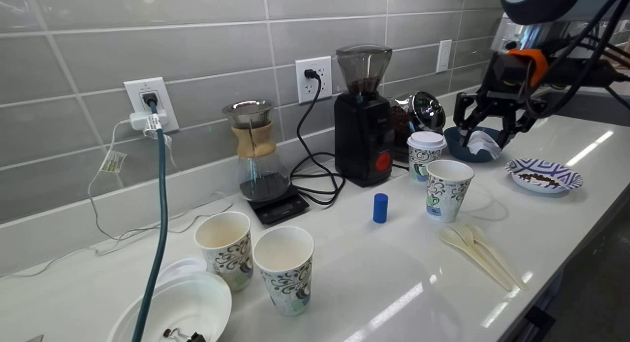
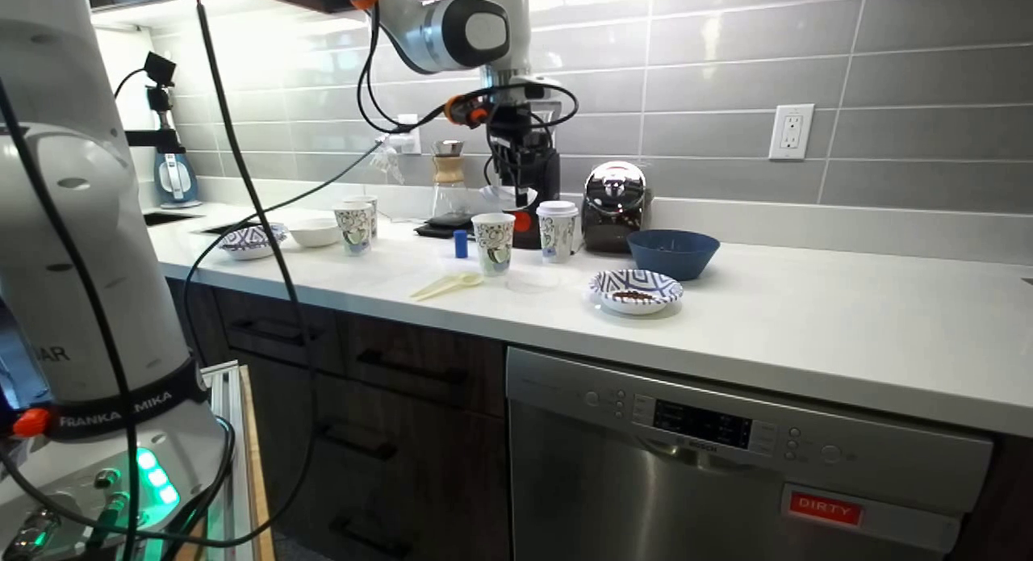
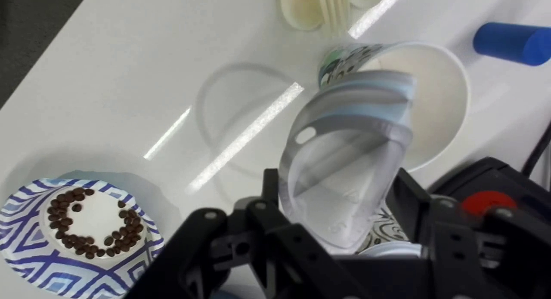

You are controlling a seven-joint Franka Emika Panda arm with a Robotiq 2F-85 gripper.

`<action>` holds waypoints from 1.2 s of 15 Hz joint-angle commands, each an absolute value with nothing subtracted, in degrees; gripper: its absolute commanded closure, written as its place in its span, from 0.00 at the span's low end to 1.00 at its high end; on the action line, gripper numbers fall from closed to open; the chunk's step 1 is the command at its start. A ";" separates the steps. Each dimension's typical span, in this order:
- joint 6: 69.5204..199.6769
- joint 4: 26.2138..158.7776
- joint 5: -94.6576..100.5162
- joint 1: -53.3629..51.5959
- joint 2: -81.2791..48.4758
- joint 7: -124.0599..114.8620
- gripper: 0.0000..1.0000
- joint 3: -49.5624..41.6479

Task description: Put the lid on the right cup

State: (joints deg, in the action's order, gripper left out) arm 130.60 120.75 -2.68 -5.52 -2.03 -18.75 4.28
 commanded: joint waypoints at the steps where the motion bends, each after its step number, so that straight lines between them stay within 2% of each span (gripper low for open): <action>1: 129.25 122.02 -2.93 -6.51 -1.16 -18.65 0.36 5.67; 5: 128.97 122.18 -2.99 -7.39 -1.50 -18.46 0.33 6.88; 10: 129.27 121.64 -1.81 -7.87 -2.37 -18.74 0.23 7.42; 18: 129.53 120.80 -0.64 -7.75 -3.58 -18.85 0.22 7.09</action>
